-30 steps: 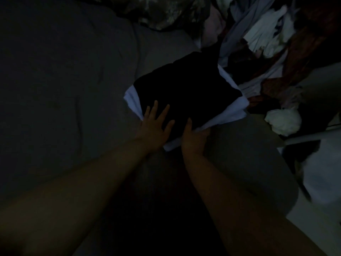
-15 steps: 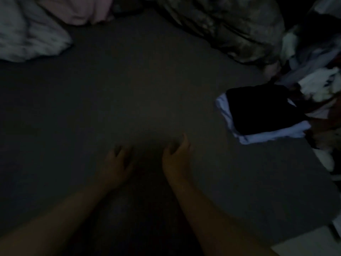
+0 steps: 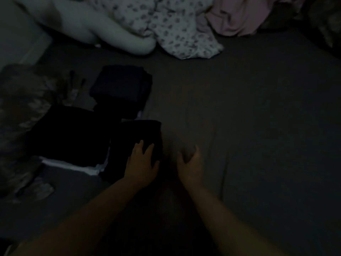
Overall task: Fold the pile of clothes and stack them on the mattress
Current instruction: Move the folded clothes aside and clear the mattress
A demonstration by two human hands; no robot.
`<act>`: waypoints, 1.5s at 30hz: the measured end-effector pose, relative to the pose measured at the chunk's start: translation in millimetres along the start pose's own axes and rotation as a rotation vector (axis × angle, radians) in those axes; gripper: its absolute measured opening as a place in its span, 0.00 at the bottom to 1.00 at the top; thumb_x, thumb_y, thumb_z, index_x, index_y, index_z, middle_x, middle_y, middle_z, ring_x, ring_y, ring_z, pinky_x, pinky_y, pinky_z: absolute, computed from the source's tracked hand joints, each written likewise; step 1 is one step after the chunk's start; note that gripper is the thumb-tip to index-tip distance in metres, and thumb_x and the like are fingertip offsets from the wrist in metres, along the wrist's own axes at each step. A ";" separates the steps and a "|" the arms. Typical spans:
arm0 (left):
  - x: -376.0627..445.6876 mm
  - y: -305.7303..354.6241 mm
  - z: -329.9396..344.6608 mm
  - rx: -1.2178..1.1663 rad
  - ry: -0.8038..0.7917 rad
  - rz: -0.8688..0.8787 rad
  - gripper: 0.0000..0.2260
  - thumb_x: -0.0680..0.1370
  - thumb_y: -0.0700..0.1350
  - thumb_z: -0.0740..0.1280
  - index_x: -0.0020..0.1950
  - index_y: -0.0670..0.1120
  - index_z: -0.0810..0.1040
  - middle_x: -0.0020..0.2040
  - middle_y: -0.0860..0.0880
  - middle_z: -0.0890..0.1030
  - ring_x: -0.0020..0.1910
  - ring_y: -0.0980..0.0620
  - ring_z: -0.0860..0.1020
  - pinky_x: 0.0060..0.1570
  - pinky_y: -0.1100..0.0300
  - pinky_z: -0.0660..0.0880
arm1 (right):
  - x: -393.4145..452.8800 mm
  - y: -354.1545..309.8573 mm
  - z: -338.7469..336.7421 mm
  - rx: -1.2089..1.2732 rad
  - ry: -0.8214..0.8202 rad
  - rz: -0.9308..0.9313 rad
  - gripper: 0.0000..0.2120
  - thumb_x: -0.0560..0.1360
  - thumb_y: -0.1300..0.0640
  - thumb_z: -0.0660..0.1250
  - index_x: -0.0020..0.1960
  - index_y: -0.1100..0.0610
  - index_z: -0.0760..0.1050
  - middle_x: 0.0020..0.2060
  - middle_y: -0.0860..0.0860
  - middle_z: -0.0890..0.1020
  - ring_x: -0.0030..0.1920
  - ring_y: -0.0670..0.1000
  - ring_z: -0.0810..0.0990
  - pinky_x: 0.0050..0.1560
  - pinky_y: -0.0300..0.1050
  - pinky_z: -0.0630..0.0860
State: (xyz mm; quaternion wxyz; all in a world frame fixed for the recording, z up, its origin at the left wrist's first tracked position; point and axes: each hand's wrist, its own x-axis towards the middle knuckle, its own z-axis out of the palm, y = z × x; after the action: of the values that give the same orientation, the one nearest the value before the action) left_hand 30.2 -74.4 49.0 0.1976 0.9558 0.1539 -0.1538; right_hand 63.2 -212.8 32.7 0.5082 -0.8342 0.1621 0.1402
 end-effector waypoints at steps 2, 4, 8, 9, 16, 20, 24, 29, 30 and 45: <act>-0.3 -21.5 -0.8 -0.004 -0.026 -0.075 0.30 0.79 0.55 0.59 0.77 0.52 0.51 0.78 0.43 0.47 0.76 0.43 0.43 0.73 0.44 0.54 | 1.0 -0.9 13.6 -0.004 -0.064 0.044 0.29 0.77 0.55 0.66 0.72 0.65 0.60 0.66 0.59 0.71 0.67 0.54 0.69 0.64 0.40 0.63; 3.9 -39.4 -0.7 -0.048 -0.010 -0.159 0.31 0.78 0.58 0.59 0.77 0.53 0.49 0.78 0.44 0.46 0.76 0.42 0.42 0.73 0.42 0.53 | 8.4 -0.3 29.2 0.072 -0.228 0.132 0.20 0.78 0.52 0.63 0.65 0.64 0.69 0.54 0.56 0.76 0.58 0.52 0.75 0.53 0.39 0.70; 28.4 -61.4 8.4 -0.385 -0.083 -0.358 0.38 0.73 0.68 0.57 0.76 0.59 0.43 0.77 0.42 0.43 0.75 0.37 0.43 0.74 0.43 0.48 | 51.2 24.7 66.5 0.303 -0.421 0.393 0.24 0.80 0.41 0.53 0.64 0.57 0.74 0.58 0.53 0.78 0.61 0.53 0.75 0.60 0.46 0.72; 35.9 -67.8 16.0 -0.409 -0.126 -0.397 0.38 0.72 0.71 0.56 0.76 0.62 0.42 0.77 0.42 0.43 0.75 0.36 0.43 0.74 0.43 0.47 | 63.7 34.9 74.6 0.408 -0.431 0.464 0.23 0.80 0.42 0.50 0.64 0.55 0.73 0.60 0.52 0.76 0.63 0.53 0.73 0.60 0.46 0.70; 46.6 -115.2 42.2 -0.436 -0.156 -0.376 0.35 0.71 0.71 0.55 0.71 0.70 0.40 0.77 0.45 0.41 0.75 0.35 0.46 0.73 0.44 0.50 | 96.1 57.8 138.6 0.610 -0.494 0.592 0.21 0.82 0.46 0.48 0.55 0.57 0.74 0.42 0.54 0.79 0.43 0.52 0.77 0.40 0.45 0.73; 44.9 -117.7 29.9 -0.483 -0.143 -0.368 0.34 0.71 0.70 0.56 0.72 0.70 0.42 0.78 0.45 0.43 0.75 0.37 0.49 0.72 0.46 0.54 | 98.0 45.9 149.5 0.605 -0.506 0.567 0.26 0.81 0.41 0.45 0.59 0.57 0.73 0.47 0.55 0.77 0.47 0.55 0.76 0.45 0.47 0.73; 31.5 -121.1 21.6 -0.476 -0.091 -0.305 0.34 0.70 0.71 0.55 0.72 0.70 0.42 0.78 0.46 0.45 0.75 0.38 0.51 0.72 0.46 0.53 | 80.8 41.6 143.8 0.682 -0.571 0.549 0.20 0.79 0.43 0.50 0.46 0.54 0.75 0.41 0.54 0.77 0.42 0.54 0.76 0.44 0.44 0.73; 5.9 -91.0 30.8 -0.462 -0.114 -0.202 0.36 0.67 0.74 0.54 0.72 0.71 0.43 0.78 0.45 0.45 0.76 0.40 0.45 0.74 0.44 0.49 | 43.6 46.9 101.8 0.764 -0.647 0.494 0.26 0.76 0.37 0.56 0.61 0.55 0.78 0.50 0.54 0.84 0.49 0.52 0.82 0.55 0.46 0.77; 5.7 -80.0 28.0 -0.457 -0.140 -0.183 0.35 0.68 0.73 0.54 0.72 0.70 0.44 0.78 0.45 0.46 0.76 0.41 0.45 0.74 0.44 0.49 | 38.6 50.6 87.6 0.793 -0.648 0.500 0.26 0.76 0.38 0.56 0.60 0.55 0.79 0.50 0.54 0.84 0.48 0.52 0.83 0.53 0.46 0.78; -19.1 343.3 87.8 0.046 -0.379 0.389 0.32 0.74 0.70 0.51 0.73 0.67 0.37 0.77 0.46 0.36 0.73 0.35 0.35 0.67 0.30 0.43 | 60.6 160.6 -293.4 1.348 -0.053 0.381 0.24 0.77 0.40 0.54 0.58 0.53 0.81 0.55 0.56 0.82 0.54 0.57 0.82 0.53 0.51 0.80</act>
State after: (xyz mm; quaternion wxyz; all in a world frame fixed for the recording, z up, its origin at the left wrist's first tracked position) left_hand 114.3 -416.5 92.4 0.2270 0.9257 -0.0762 -0.2927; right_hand 72.2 -551.8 10.0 0.8851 -0.2905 0.3447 0.1161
